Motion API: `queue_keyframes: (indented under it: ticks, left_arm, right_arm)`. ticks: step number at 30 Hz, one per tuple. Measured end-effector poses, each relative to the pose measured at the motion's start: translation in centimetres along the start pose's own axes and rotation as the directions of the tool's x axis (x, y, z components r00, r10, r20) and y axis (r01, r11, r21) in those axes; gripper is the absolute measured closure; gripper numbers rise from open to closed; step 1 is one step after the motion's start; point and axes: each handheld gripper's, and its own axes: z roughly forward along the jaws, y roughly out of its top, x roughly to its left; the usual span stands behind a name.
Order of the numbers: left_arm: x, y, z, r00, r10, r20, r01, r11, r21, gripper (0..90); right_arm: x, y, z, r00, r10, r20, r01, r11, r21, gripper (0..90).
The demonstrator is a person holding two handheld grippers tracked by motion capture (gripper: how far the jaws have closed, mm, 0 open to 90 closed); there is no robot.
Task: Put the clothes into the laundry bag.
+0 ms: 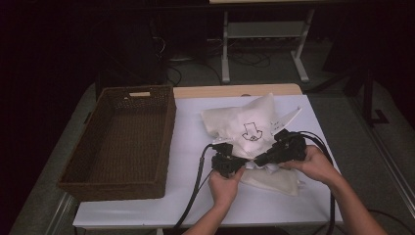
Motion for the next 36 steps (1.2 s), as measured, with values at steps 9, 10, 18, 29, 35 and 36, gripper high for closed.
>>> queue_keyframes:
  ticks: [9, 10, 18, 29, 35, 36]
  left_arm:
    - [1.6, -0.5, 1.1, 0.9987, 0.000, -0.050, 0.002, 0.9988, 0.049, 83.8]
    - [1.5, -0.5, 0.9, 0.9987, 0.012, -0.050, -0.009, 0.9981, 0.060, 82.4]
    - [2.1, -0.1, -2.4, 0.9967, 0.057, -0.057, -0.049, 0.9892, 0.138, 69.6]
    - [4.9, 0.4, -6.4, 0.9885, 0.017, -0.151, 0.008, 0.9872, 0.160, 58.2]
    - [5.7, 0.1, -6.7, 0.9882, -0.009, -0.153, 0.038, 0.9811, 0.190, 52.8]
    - [5.8, 0.1, -6.4, 0.9884, -0.012, -0.151, 0.043, 0.9787, 0.201, 52.2]
  right_arm:
    - [-1.2, -1.3, 0.6, 0.9992, 0.039, 0.011, -0.040, 0.999, 0.023, 87.2]
    - [-1.4, -1.4, 0.7, 0.9989, 0.045, 0.015, -0.046, 0.999, 0.029, 87.1]
    - [-1.6, -1.3, 1.2, 0.9986, 0.045, 0.027, -0.046, 0.998, 0.041, 86.9]
    - [-2.0, -1.3, 1.3, 0.9979, 0.059, 0.027, -0.060, 0.997, 0.043, 86.6]
    - [-2.1, -1.3, 1.3, 0.9980, 0.058, 0.026, -0.059, 0.997, 0.042, 86.4]
    - [-2.1, -1.3, 1.3, 0.9980, 0.058, 0.026, -0.059, 0.997, 0.043, 86.4]
